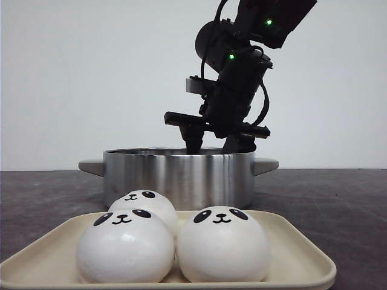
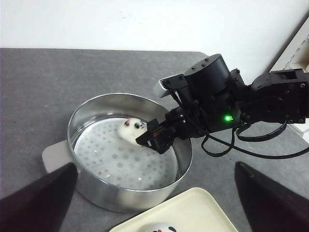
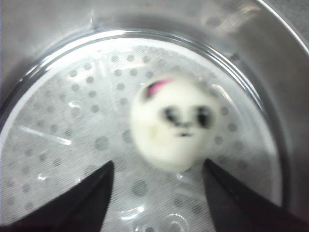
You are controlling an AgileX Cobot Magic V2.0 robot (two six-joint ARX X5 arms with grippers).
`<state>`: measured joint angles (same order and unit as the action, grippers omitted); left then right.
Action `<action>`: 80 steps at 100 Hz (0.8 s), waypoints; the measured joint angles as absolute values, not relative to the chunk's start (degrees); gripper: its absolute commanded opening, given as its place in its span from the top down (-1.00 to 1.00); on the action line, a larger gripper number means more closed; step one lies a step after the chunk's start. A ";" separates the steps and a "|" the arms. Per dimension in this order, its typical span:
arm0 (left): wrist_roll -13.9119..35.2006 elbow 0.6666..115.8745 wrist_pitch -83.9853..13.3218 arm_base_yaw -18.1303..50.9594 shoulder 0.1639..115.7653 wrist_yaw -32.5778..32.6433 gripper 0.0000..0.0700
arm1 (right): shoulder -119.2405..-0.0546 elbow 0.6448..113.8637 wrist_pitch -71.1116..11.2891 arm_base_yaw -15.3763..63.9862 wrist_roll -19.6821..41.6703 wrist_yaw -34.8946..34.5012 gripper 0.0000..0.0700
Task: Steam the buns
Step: 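Lift the bun with the right gripper and release it into the pot, then lower the left gripper onto the farther remaining bun and grasp it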
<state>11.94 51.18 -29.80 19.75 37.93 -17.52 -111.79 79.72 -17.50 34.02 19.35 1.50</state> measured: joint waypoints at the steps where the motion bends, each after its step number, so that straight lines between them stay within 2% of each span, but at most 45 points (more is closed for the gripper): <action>1: 11.94 51.18 -29.80 19.75 37.93 -17.52 -0.81 | -111.79 79.75 -17.47 34.02 19.38 1.50 -0.16; 10: 11.94 51.18 -29.82 19.75 37.93 -17.50 -0.80 | -111.79 80.18 -18.11 33.85 19.57 1.39 -0.15; 15: 11.97 51.18 -30.04 19.75 37.93 -17.52 -0.78 | -111.79 81.10 -19.75 33.78 19.75 0.99 -0.08; 19: 12.03 51.18 -30.72 19.75 37.93 -17.52 -0.71 | -111.77 82.43 -21.54 33.69 19.77 0.40 0.22; 25: 12.25 51.18 -32.58 19.75 38.13 -17.52 -0.49 | -111.42 85.27 -24.56 33.69 19.75 -0.47 1.00; 28: 12.51 51.18 -33.67 19.75 38.35 -17.52 -0.43 | -110.83 86.87 -26.33 33.69 19.64 -0.91 0.97; 37: 12.86 51.18 -37.45 19.88 39.79 -17.50 -0.46 | -106.45 90.67 -29.87 34.09 18.24 -1.28 0.95; 53: 13.61 51.18 -42.13 22.30 46.22 -17.45 -0.48 | -92.60 93.17 -28.21 39.29 16.45 1.04 0.95; 80: 16.25 51.18 -40.27 30.92 61.43 -16.40 -0.47 | -72.58 93.30 -33.41 51.79 15.88 8.03 0.96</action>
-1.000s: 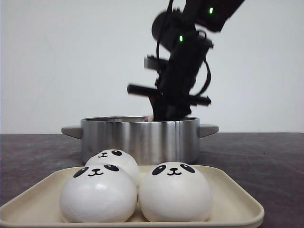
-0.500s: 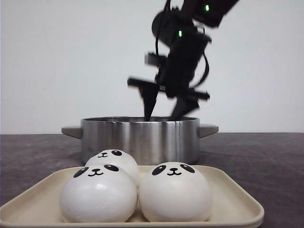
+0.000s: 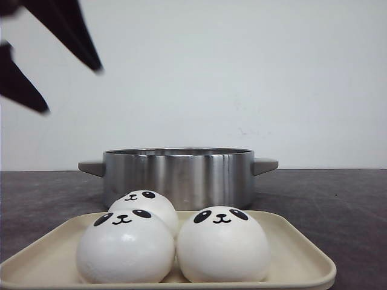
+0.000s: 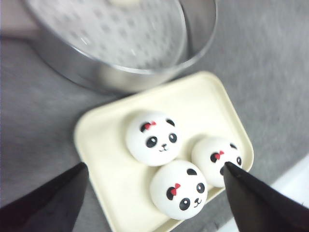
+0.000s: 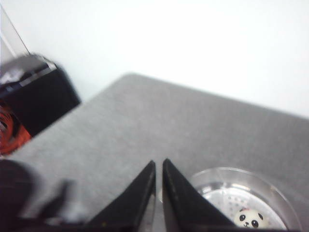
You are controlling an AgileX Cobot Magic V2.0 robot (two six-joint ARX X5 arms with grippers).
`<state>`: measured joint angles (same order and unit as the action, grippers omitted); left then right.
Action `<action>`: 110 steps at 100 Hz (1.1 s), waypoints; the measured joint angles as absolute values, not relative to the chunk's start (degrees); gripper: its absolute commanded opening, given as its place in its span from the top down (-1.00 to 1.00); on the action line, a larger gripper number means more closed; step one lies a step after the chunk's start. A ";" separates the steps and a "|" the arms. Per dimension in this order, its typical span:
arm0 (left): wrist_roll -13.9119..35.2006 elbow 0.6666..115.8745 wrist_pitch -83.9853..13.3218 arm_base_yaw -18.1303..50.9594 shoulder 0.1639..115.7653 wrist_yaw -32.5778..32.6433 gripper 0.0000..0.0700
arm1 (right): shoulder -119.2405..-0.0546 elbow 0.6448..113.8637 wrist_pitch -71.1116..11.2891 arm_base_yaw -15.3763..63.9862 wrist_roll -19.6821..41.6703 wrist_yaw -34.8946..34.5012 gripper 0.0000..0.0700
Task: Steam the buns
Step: 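Lower the left gripper onto the farther remaining bun and grasp it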
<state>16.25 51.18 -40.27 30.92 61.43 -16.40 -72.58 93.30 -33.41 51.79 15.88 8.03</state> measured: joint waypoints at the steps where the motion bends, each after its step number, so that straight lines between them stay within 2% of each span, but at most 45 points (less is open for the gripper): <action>1: 16.36 51.18 -40.14 31.24 62.06 -16.38 -0.47 | -72.03 93.30 -33.65 52.27 15.86 8.49 0.96; 17: 18.15 51.18 -36.67 35.81 71.83 -15.90 -0.47 | -64.62 93.27 -35.59 58.81 15.84 17.69 0.96; 34: 20.49 51.18 -29.95 38.96 80.40 -12.16 -0.47 | -61.01 93.30 -38.26 60.69 15.84 25.04 0.96; 55: 22.72 51.18 -24.73 41.28 86.50 -9.74 -0.47 | -60.07 93.27 -43.77 60.69 15.88 27.05 0.96; 75: 23.31 51.18 -24.40 41.89 90.17 -8.88 -0.42 | -59.92 93.27 -45.65 60.69 15.88 27.05 0.96; 80: 23.38 51.20 -24.14 41.89 90.15 -8.67 -0.28 | -59.92 93.27 -45.69 60.69 15.88 27.05 0.96; 85: 23.38 51.22 -24.21 41.91 90.17 -7.81 -0.05 | -59.92 93.27 -45.67 60.69 15.88 27.05 0.96; 91: 23.38 51.22 -24.16 41.91 90.17 -7.29 0.41 | -59.92 93.27 -45.69 60.69 15.88 27.05 0.96; 97: 23.35 51.22 -24.25 41.91 90.17 -7.20 1.00 | -59.92 93.27 -45.69 60.69 15.88 27.05 0.96; 110: 23.38 51.24 -24.49 41.91 90.13 -7.18 0.97 | -59.92 93.27 -45.89 60.69 15.88 27.05 0.96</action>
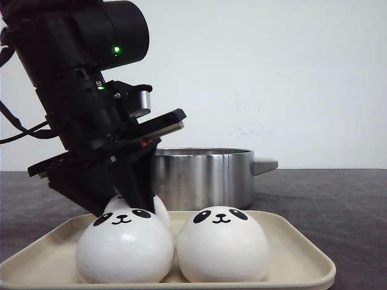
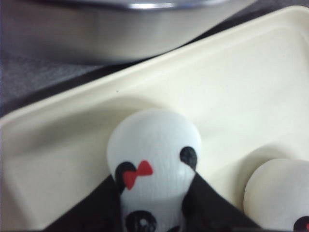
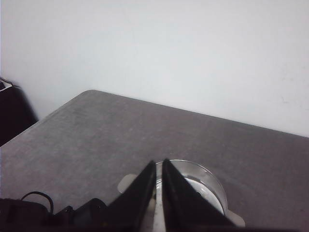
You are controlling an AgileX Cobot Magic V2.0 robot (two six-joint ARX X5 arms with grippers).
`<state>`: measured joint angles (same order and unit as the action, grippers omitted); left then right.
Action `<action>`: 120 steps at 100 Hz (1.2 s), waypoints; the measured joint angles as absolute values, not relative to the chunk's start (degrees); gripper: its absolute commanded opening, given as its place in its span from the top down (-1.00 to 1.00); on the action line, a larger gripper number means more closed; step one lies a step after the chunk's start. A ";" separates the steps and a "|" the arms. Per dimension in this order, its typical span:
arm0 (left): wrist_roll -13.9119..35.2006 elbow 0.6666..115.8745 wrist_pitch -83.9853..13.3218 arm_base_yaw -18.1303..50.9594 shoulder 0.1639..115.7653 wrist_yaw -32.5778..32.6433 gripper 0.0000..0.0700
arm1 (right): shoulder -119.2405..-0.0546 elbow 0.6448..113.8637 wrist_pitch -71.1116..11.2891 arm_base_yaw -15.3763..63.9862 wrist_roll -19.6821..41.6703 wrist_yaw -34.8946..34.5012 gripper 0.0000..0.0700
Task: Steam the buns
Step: 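Lower the left gripper onto the farther remaining bun and grasp it, then carry the bun with the left gripper and drop it into the pot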
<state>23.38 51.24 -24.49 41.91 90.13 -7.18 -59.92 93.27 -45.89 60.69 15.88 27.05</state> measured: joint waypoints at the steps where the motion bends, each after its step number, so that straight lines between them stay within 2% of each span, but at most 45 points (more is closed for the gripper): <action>1: 23.38 51.27 -24.60 41.91 90.08 -7.18 0.97 | -59.92 93.27 -45.89 60.69 15.88 27.05 0.96; 14: 23.35 51.37 -28.01 41.91 87.59 -7.14 0.97 | -59.92 93.27 -46.13 60.69 15.88 27.22 0.96; 28: 23.11 52.56 -28.16 42.26 79.18 -7.99 0.97 | -59.92 93.27 -46.22 60.69 15.88 27.22 0.96; 35: 22.76 53.91 -26.11 42.33 73.95 -7.16 0.97 | -59.92 93.27 -46.22 60.69 15.88 27.22 0.96; 45: 22.20 54.43 -20.88 42.33 67.83 -2.31 0.97 | -59.92 93.27 -46.22 60.69 15.88 27.22 0.96; 52: 21.78 54.43 -17.50 41.78 65.87 1.15 0.97 | -59.92 93.27 -46.22 60.69 15.88 27.24 0.96; 58: 21.02 54.43 -14.17 40.56 65.73 1.61 0.97 | -59.92 93.27 -46.22 60.69 15.86 27.44 0.96; 74: 19.81 54.87 -10.79 36.67 68.95 1.63 0.97 | -60.03 93.27 -46.22 60.69 15.62 28.51 0.96; 95: 18.98 58.65 -8.49 32.27 79.40 0.86 0.97 | -60.80 93.27 -46.22 60.69 15.33 28.51 0.96; 120: 18.81 68.10 -9.23 28.53 94.19 -4.78 0.97 | -60.93 93.27 -46.35 60.69 15.27 28.49 0.96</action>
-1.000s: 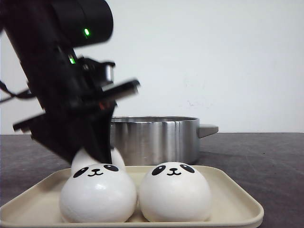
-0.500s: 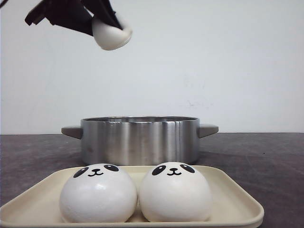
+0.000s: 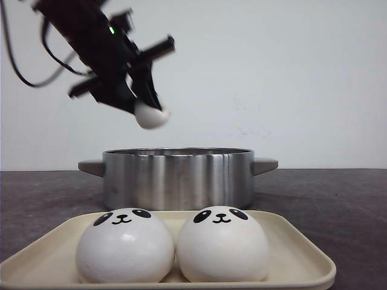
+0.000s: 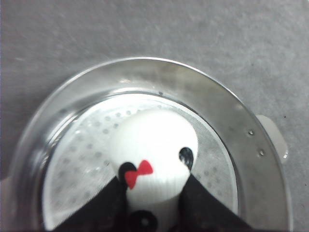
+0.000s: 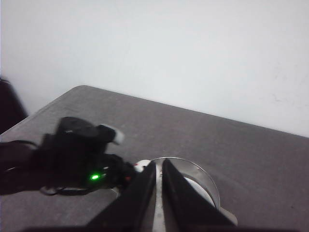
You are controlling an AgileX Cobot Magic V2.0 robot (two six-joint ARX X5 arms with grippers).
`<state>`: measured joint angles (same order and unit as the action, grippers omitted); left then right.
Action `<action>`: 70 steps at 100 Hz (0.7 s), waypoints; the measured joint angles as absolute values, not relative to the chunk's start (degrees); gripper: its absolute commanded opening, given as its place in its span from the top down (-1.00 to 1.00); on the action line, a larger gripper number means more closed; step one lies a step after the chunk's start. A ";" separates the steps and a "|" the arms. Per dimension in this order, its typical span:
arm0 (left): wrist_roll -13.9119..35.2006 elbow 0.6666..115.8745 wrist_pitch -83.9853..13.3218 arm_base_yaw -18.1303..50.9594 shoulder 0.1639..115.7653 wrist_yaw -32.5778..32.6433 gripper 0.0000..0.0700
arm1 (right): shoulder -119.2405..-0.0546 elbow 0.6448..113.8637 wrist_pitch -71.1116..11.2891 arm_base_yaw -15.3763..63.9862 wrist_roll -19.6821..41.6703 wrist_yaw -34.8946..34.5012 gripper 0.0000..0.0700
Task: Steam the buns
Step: 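Carry the bun with the left gripper and drop it into the pot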
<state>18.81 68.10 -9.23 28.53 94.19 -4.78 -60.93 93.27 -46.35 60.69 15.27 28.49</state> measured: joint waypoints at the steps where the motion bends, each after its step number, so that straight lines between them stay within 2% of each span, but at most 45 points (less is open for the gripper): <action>1: 18.81 68.44 -9.37 28.47 94.70 -4.93 0.96 | -60.95 93.27 -46.39 60.69 15.29 28.49 0.96; 8: 18.81 71.18 -10.74 28.10 97.91 -5.41 0.86 | -61.01 93.27 -46.61 60.69 15.42 28.49 0.96; 12: 18.81 72.42 -11.14 28.01 99.42 -5.54 0.72 | -61.01 93.27 -46.68 60.69 15.44 28.49 0.96; 16: 18.81 73.43 -11.38 27.90 100.68 -5.58 0.48 | -61.04 93.27 -46.96 60.69 15.44 28.49 0.96; 20: 18.81 74.04 -11.40 27.88 101.60 -5.63 0.12 | -61.04 93.27 -47.29 60.69 15.49 28.49 0.96; 26: 18.79 74.30 -11.25 27.86 102.56 -5.74 -0.31 | -61.04 93.27 -47.75 60.69 15.66 28.49 0.96; 31: 18.79 74.30 -11.49 27.88 103.09 -5.76 -0.53 | -61.04 93.27 -48.29 60.69 15.94 28.49 0.96; 35: 18.79 74.30 -11.70 27.88 103.37 -5.78 -0.60 | -61.04 93.27 -48.88 60.69 16.21 28.49 0.96; 70: 18.76 74.46 -13.74 27.66 103.55 -6.09 -0.59 | -62.02 93.27 -54.70 60.69 16.78 29.76 0.96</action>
<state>18.76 74.46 -13.74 27.66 103.55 -6.09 -62.02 93.27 -54.70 60.69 16.78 29.76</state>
